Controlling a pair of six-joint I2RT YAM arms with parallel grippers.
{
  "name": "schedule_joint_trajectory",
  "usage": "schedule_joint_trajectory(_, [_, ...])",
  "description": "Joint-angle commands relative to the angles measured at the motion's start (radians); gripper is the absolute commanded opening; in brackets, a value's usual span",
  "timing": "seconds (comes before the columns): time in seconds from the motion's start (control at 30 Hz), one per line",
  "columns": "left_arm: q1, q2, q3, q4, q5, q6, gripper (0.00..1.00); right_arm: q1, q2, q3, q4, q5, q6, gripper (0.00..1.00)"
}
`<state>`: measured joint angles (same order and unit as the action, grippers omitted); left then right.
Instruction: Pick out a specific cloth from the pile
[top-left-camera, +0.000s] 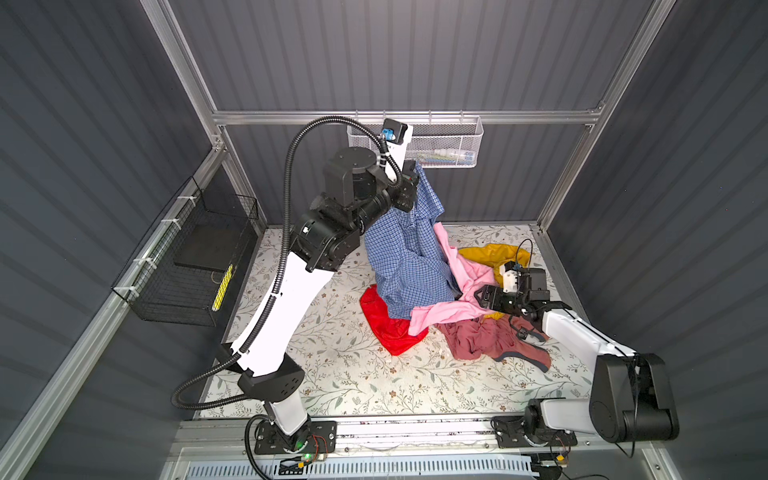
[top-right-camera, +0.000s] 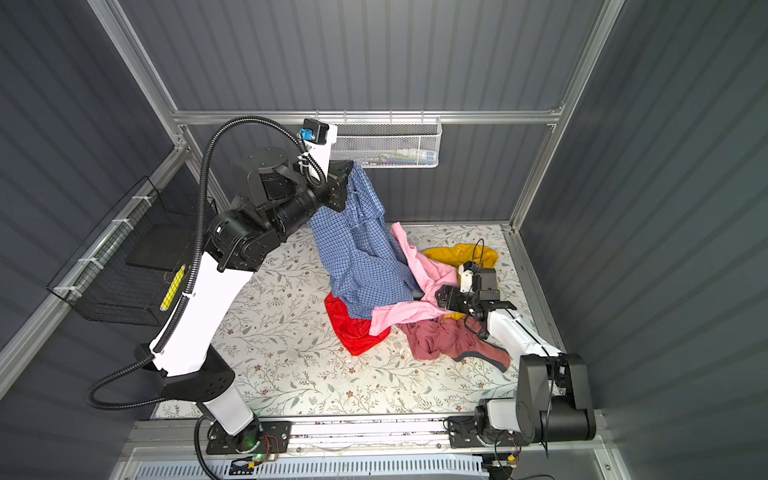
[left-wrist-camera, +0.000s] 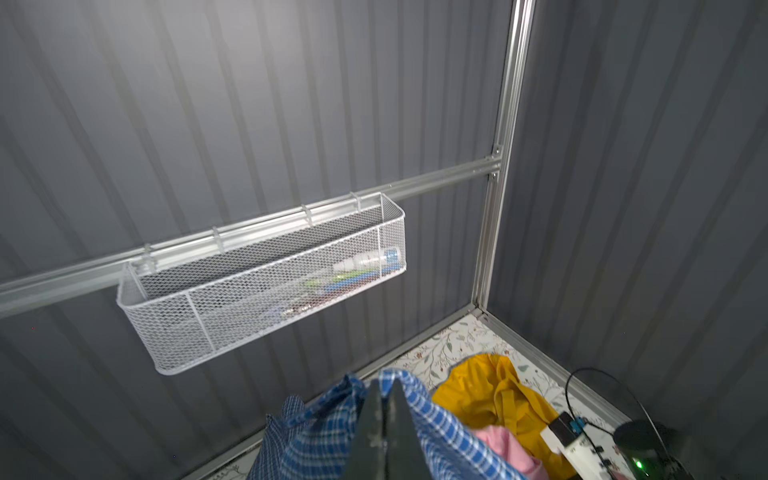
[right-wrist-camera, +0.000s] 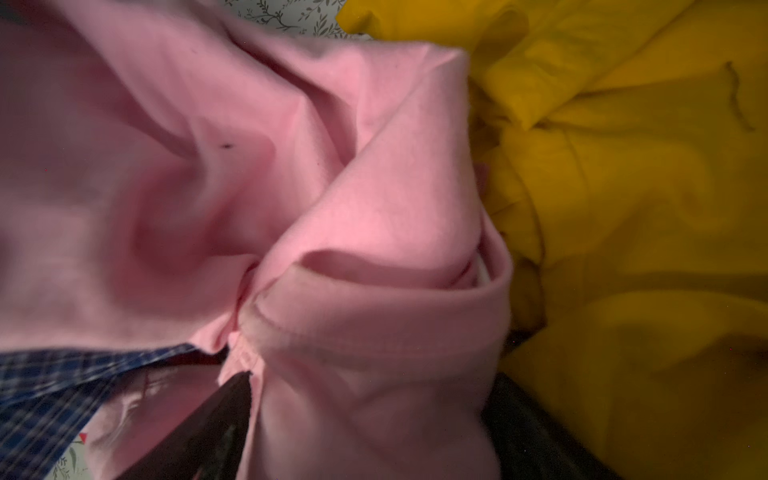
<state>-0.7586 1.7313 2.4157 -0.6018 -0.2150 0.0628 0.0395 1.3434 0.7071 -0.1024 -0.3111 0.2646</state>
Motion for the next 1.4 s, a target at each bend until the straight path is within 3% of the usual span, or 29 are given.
schedule_joint_trajectory(0.0, [0.002,-0.018,0.045,0.118,-0.073,0.061,0.00,0.007,-0.020,-0.001,-0.029,-0.003,-0.010,0.89])
schedule_joint_trajectory(0.4, [0.002,0.001,0.161,0.251,-0.166,0.243,0.00,0.023,-0.011,0.010,-0.029,-0.009,-0.025,0.89])
schedule_joint_trajectory(0.73, [0.001,-0.016,0.143,0.378,-0.216,0.375,0.00,0.028,-0.003,0.023,-0.037,0.002,-0.027,0.89])
schedule_joint_trajectory(1.17, [0.001,-0.008,0.203,0.605,-0.187,0.556,0.00,0.032,0.008,0.037,-0.034,0.006,-0.021,0.89])
schedule_joint_trajectory(1.37, [0.002,-0.030,0.138,0.608,-0.265,0.607,0.00,0.033,0.008,0.041,-0.040,0.009,-0.022,0.89])
